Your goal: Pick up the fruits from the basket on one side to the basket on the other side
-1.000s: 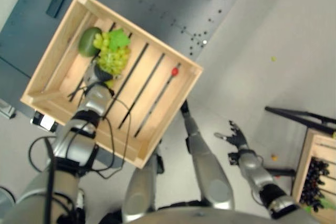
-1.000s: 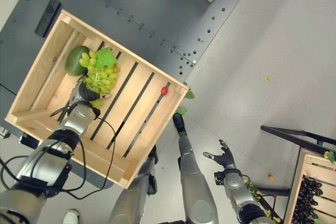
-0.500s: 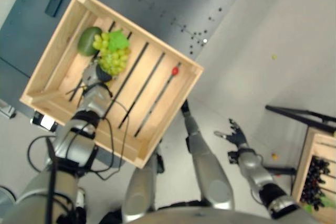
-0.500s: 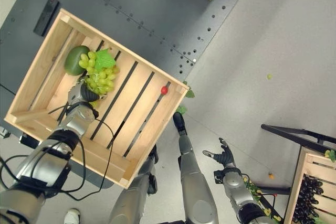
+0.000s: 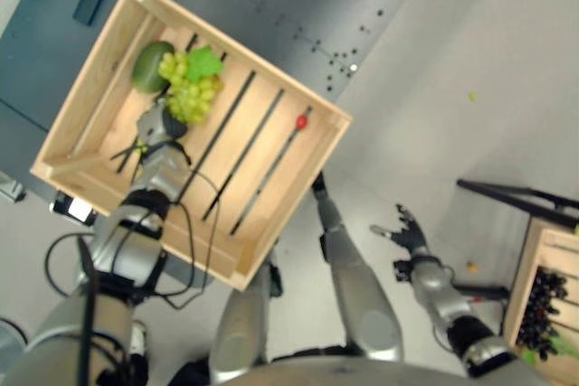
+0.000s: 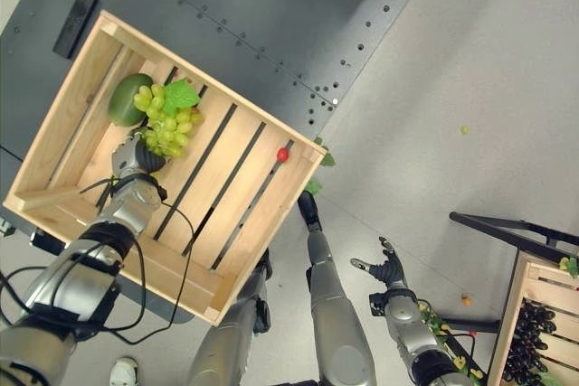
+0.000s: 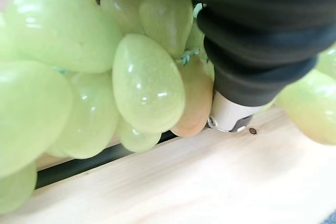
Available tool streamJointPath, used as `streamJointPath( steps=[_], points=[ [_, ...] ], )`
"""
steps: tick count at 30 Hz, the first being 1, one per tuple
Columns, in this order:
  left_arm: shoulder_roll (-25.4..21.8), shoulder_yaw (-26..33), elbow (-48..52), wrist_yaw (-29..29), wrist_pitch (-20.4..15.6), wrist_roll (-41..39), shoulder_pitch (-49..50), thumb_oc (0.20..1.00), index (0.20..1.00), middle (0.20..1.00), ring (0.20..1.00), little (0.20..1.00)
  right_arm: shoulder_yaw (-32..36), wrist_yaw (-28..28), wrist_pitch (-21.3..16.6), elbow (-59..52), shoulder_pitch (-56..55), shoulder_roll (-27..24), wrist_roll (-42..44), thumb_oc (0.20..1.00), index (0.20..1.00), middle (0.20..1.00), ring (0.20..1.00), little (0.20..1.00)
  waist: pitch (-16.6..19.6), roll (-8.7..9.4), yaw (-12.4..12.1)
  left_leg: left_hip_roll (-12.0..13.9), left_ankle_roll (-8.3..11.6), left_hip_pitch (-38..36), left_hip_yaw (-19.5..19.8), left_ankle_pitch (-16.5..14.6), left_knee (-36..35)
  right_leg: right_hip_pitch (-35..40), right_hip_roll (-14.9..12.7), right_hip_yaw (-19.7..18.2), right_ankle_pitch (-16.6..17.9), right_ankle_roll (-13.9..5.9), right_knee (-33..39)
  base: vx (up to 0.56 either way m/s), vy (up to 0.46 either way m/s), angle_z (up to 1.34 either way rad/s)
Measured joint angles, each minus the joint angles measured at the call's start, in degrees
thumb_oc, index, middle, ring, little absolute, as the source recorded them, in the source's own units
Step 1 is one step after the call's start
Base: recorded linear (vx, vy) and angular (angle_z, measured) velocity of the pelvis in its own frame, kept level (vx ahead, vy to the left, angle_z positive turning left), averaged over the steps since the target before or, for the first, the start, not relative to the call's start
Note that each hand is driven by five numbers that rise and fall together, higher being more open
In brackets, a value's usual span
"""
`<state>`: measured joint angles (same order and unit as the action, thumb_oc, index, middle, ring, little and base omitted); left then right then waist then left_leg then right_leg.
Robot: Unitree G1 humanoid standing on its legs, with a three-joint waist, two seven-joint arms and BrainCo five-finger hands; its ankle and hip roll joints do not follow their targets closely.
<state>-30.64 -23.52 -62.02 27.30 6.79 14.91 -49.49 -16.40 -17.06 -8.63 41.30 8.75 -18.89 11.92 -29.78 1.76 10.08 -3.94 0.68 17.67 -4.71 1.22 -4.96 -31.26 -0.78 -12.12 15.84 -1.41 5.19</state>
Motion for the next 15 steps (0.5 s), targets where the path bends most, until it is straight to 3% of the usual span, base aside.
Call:
streamJointPath(
  steps=[9, 15],
  points=[
    [0.4, 0.8, 1.5, 0.2, -1.4, -4.8, 1.5, 0.2, 0.2, 0.2, 0.2, 0.2, 0.0, 0.0, 0.0, 0.4, 0.0, 0.0, 0.0, 1.0, 1.0, 1.0, 1.0, 1.0, 0.0, 0.16, 0.0, 0.2, -0.13, -1.4, 0.0, 0.1, 0.0, 1.3, -0.2, 0.0, 0.0, 0.0, 0.0, 0.0, -0.002, -0.01],
    [3.5, 3.9, 12.9, -0.4, -5.4, -12.5, 11.6, 0.2, 0.2, 0.2, 0.2, 0.2, 0.1, 0.0, 0.0, 2.5, 0.0, 0.2, 0.0, 1.0, 1.0, 1.0, 1.0, 1.0, -0.1, 0.96, -1.3, 0.1, -0.11, -4.2, 0.5, 0.1, 0.0, 4.1, -0.4, 0.4, 0.0, 0.0, 0.0, 0.0, -0.001, 0.02]
  ],
)
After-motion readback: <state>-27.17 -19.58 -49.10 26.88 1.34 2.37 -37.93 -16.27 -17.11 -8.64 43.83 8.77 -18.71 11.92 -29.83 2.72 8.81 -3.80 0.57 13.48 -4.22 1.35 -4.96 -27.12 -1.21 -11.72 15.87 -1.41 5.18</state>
